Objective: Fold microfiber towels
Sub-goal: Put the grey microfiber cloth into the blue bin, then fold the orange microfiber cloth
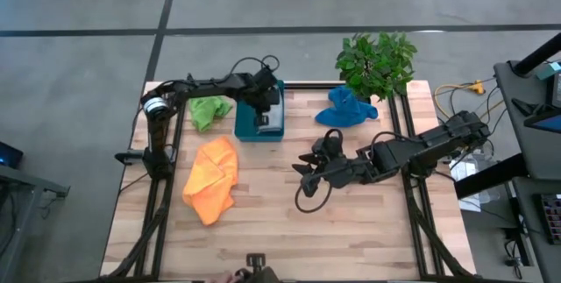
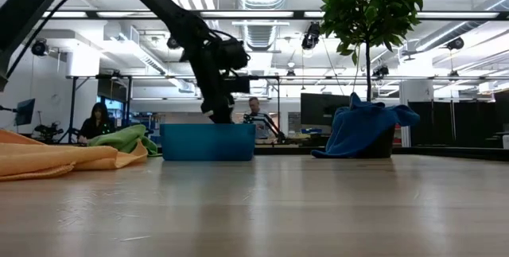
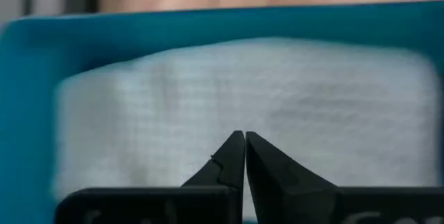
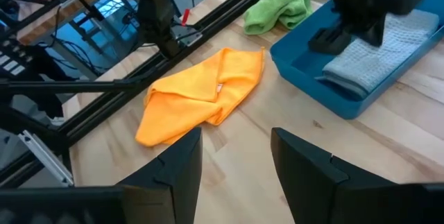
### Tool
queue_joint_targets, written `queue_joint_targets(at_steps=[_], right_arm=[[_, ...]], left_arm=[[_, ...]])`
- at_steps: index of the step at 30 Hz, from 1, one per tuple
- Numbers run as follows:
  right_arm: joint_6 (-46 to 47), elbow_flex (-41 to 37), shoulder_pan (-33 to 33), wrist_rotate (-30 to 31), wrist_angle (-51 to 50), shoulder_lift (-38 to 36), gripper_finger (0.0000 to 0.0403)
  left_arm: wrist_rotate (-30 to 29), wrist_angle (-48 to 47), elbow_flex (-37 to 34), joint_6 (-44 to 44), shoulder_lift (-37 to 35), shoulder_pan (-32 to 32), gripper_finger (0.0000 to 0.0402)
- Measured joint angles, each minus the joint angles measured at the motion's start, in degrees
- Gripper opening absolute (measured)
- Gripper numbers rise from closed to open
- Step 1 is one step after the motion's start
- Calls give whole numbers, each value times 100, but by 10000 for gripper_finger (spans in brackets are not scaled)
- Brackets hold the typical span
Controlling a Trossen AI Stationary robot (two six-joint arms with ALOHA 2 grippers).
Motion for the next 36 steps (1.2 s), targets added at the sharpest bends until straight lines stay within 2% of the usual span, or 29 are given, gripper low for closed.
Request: queue_joint_targets(at_steps=[14,26,31,34,36], right_arm=[[12,0,31,-4,-4,0,166],[-249,0,31,1,-7,2,166],[-294,0,28,5,-16,4,166],[-501,2,28,5,-17,4,166],[-679,2,28,9,-35,4,166]], left_arm=[[-957,637,-2,147,-57,625,1],[-927,775,-4,125,300,636,1],[-1342,671,22,125,-143,636,1],[-1524,253,22,96,-725,602,1],[-1448,-254,22,-38,-1191,539,1]])
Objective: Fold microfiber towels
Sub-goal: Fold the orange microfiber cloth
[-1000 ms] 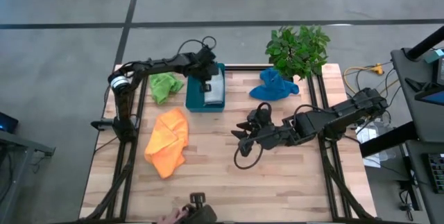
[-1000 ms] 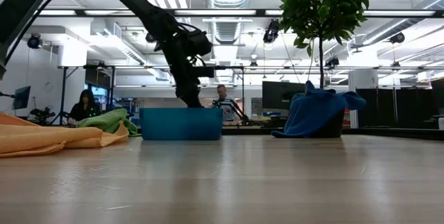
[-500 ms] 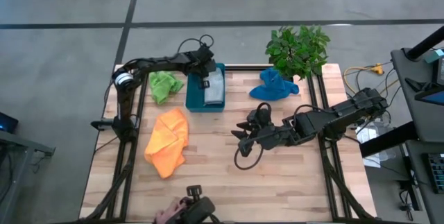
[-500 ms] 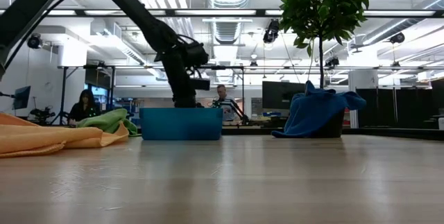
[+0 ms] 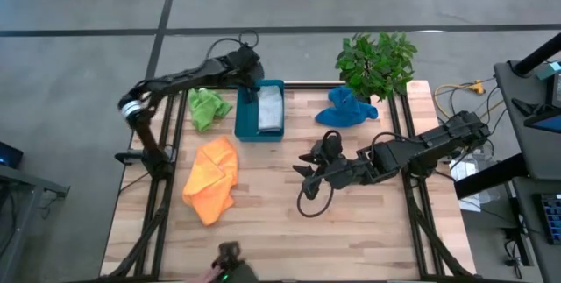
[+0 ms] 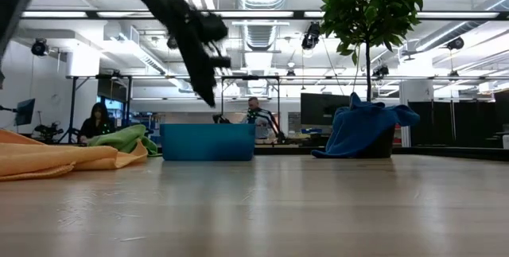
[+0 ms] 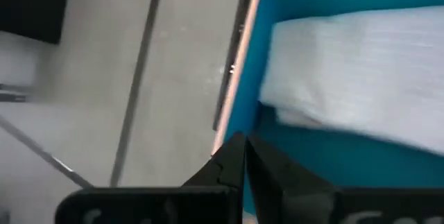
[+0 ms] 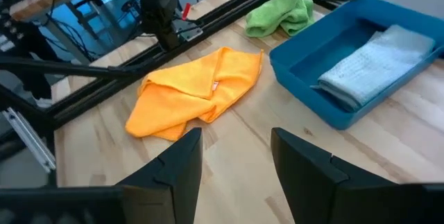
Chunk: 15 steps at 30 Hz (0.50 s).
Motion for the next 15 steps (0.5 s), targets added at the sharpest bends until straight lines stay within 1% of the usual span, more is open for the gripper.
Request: queue_joint_targets(at_steps=[2,4,6,7,8,11,13,15], right_arm=[[-235,0,0,1,-40,0,166],[-458,0,-17,3,-75,-2,166],[-665,0,-66,3,-114,-2,166],[-775,0,-99,3,-123,-2,166],[-880,0,-132,1,-121,-13,166],[-1242,0,-187,-1,-128,-92,166],[-1552,0,-201,-6,-127,-173,166],[-1712,4,-201,-17,-132,-234,166]], left_arm=[[219,-621,0,-585,-503,-100,1],[737,-1361,-8,-1280,-1022,-163,1],[1425,-1887,-61,-1524,-1491,-165,1],[1659,-2097,-107,-1528,-1698,-165,1],[1739,-2232,-161,-1529,-1887,-169,1],[1569,-2337,-440,-1540,-2403,-176,1],[1186,-2321,-632,-1620,-2598,-171,1],[840,-2326,-783,-1870,-2622,-151,6]])
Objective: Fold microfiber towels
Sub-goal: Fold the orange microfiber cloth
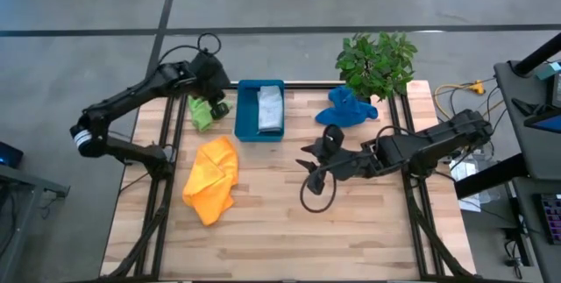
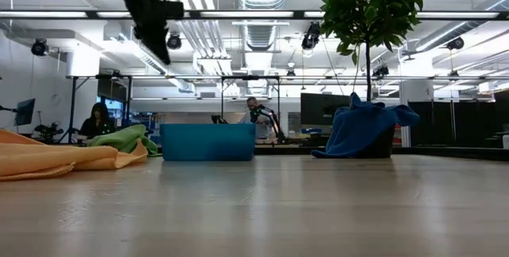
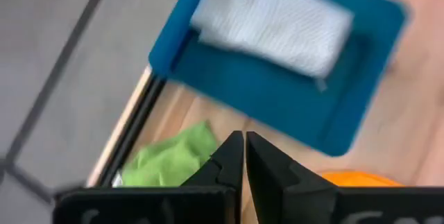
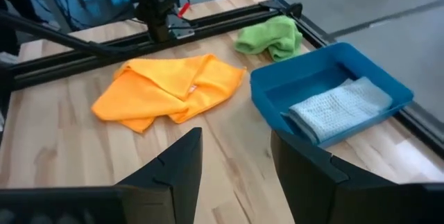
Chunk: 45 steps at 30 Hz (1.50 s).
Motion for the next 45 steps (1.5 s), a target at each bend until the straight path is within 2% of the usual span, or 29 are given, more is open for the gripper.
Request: queue_joint_targets(at_steps=[3,6,9,13,19,22,27,36,39,43,45], right_arm=[[-8,0,2,-39,-23,-87,166],[141,0,33,-161,-100,-180,166],[291,2,118,-193,-294,-201,166],[429,-16,224,-203,-372,-199,166],[547,-28,447,-201,-416,-190,166],[720,-28,579,-209,-420,-190,166],[1107,-31,764,-206,-511,-190,166],[1614,-35,994,-188,-777,-190,166],[1703,-37,1031,-186,-795,-190,166],[1704,-37,1034,-186,-791,-190,166],[1699,-37,1027,-181,-789,-190,166]], left_arm=[[51,-274,-143,-453,64,-1,28],[525,-778,-207,-692,238,-123,67],[1122,-921,-399,-541,411,-349,109],[1153,-838,-710,377,614,-680,150],[453,-691,-1123,2294,1092,-1001,164],[225,-429,-1246,2725,1366,-1027,164],[-429,14,-1261,2895,1826,-1030,164],[115,24,-1302,2943,2464,-1034,160],[29,8,-1302,2899,2548,-1046,122],[-29,-138,-1230,2795,2455,-1086,21],[-29,-253,-1192,2563,2331,-1089,11]])
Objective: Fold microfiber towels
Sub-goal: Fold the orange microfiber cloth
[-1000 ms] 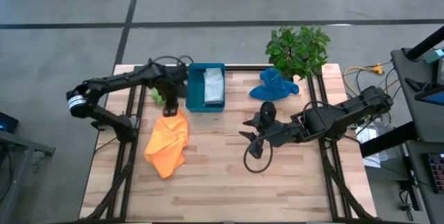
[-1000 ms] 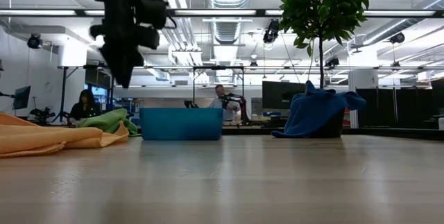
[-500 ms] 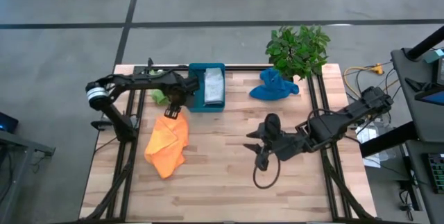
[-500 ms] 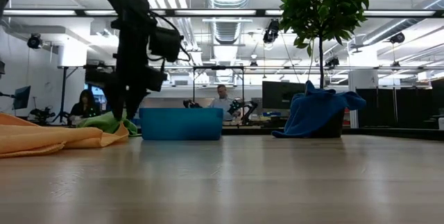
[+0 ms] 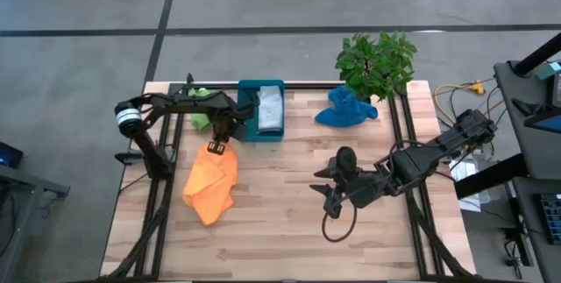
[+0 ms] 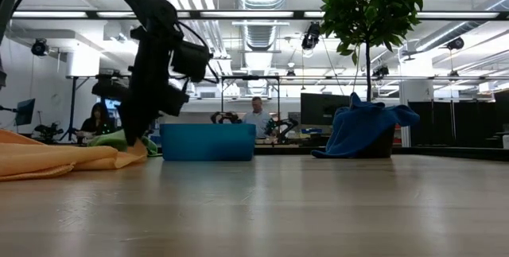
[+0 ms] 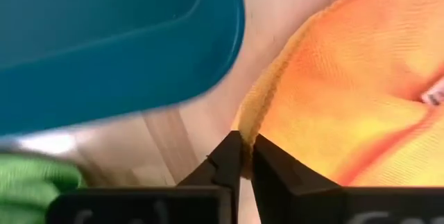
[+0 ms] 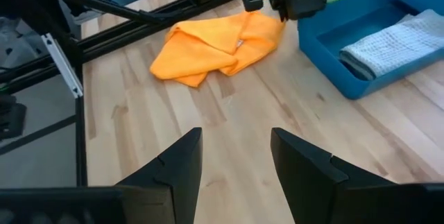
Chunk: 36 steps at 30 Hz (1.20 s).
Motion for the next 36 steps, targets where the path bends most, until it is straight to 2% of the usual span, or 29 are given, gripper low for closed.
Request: queue_joint_targets(at_steps=[4,9,11,13,16,18,24,30,36], right_arm=[[-146,0,0,12,74,1,166],[-793,-34,-107,379,701,10,166],[-1345,-88,-307,389,1380,68,166],[-1762,-153,-587,131,2066,175,166],[-2126,-214,-1071,-537,3009,423,166],[-2305,-219,-1344,-690,3447,639,166],[-2980,-225,-1848,-646,4196,1318,167],[-3109,-137,-2006,-639,4575,1813,168],[-2986,214,-2013,25,4581,2265,186]], left_arm=[[-3,-558,212,-556,-417,-97,2],[346,-1162,671,-2305,-1272,-429,1],[466,-993,757,-3208,-1705,-642,0],[466,-717,765,-3932,-2106,-896,0],[456,-47,748,-4696,-2598,-1264,0],[356,290,743,-5060,-2820,-1472,0],[-129,891,787,-5885,-3066,-1783,0],[-142,1051,807,-6265,-2910,-1811,0],[-63,1399,804,-6425,-2656,-1813,0]])
